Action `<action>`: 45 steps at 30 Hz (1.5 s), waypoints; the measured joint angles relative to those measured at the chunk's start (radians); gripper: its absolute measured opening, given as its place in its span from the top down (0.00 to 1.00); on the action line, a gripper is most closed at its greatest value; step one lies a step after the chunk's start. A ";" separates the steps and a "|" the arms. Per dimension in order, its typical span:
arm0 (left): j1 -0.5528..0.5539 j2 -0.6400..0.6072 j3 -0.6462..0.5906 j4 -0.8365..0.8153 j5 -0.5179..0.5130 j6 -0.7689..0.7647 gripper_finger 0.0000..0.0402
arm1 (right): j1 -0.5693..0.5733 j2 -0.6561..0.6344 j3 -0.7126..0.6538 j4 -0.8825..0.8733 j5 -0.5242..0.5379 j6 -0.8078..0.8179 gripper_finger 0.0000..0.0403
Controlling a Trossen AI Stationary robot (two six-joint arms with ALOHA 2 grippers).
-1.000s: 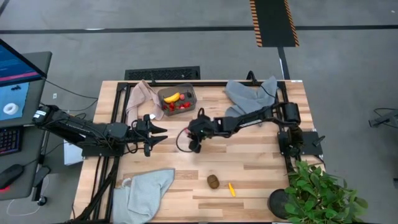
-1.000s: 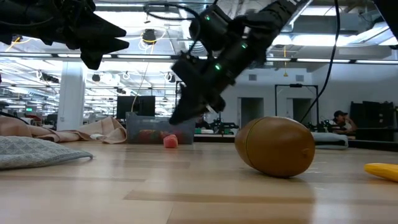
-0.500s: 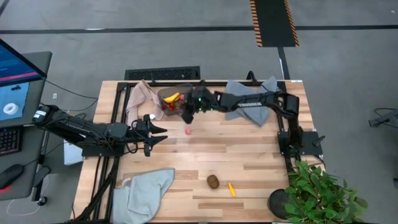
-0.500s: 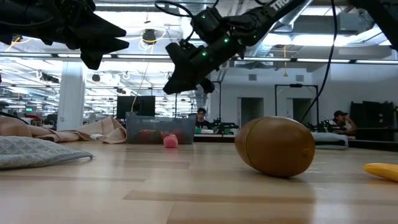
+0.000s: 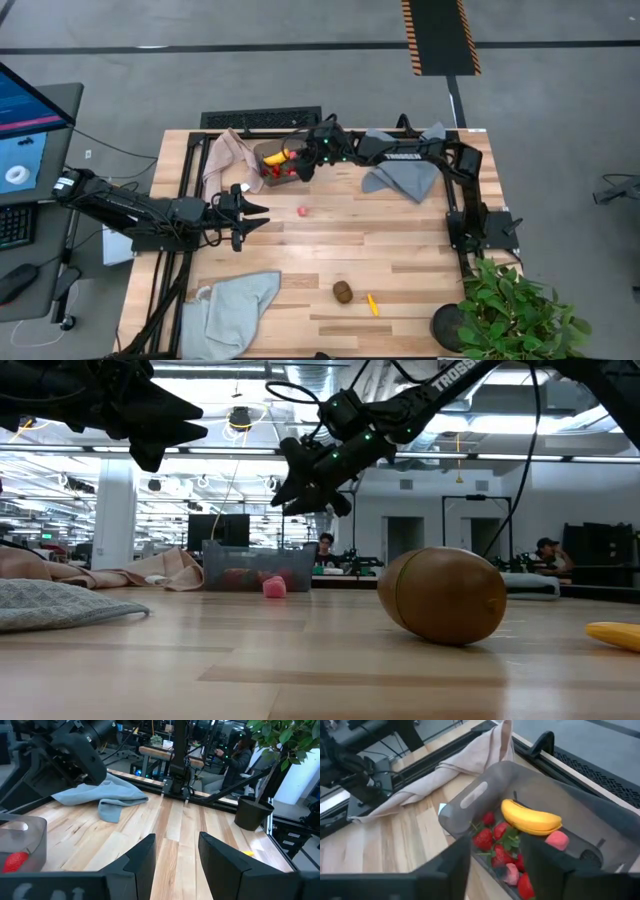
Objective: Pick and placing Produce into tupperware
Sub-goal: Put the pink peach into the black bin
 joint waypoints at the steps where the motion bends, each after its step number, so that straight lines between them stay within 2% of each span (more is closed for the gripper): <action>1: 0.000 0.000 0.000 0.000 0.000 -0.001 0.65 | 0.000 0.000 0.000 0.001 0.000 0.000 0.47; 4: 0.000 0.000 0.000 -0.001 -0.007 -0.011 0.65 | 0.001 0.000 0.000 -0.002 0.001 0.001 0.37; 7: 0.000 0.000 0.000 -0.010 -0.036 -0.018 0.65 | 0.003 0.000 0.000 0.002 0.014 0.000 0.31; 15: 0.000 0.000 0.000 0.009 -0.081 -0.019 0.65 | 0.003 -0.111 0.000 -0.090 -0.086 -0.037 0.29; 21: 0.000 0.000 0.000 0.056 -0.083 -0.021 0.65 | 0.047 -0.285 -0.017 -0.232 -0.233 -0.184 0.29; 25: 0.002 0.000 0.000 0.118 -0.102 -0.017 0.65 | 0.091 -0.467 -0.121 -0.252 -0.238 -0.208 0.29; 32: 0.055 0.002 0.000 0.106 -0.118 -0.062 0.65 | 0.203 -0.840 -0.411 -0.191 -0.126 -0.180 0.29; 35: 0.096 0.018 0.000 0.084 -0.115 -0.077 0.65 | 0.271 -0.987 -0.524 -0.185 -0.028 -0.143 0.29; 39: 0.165 0.081 0.028 0.034 -0.046 -0.093 0.65 | 0.378 -1.138 -0.654 -0.172 0.076 -0.099 0.29; 45: 0.259 0.274 0.175 -0.077 0.106 -0.078 0.65 | 0.525 -1.293 -0.799 -0.157 0.218 -0.028 0.29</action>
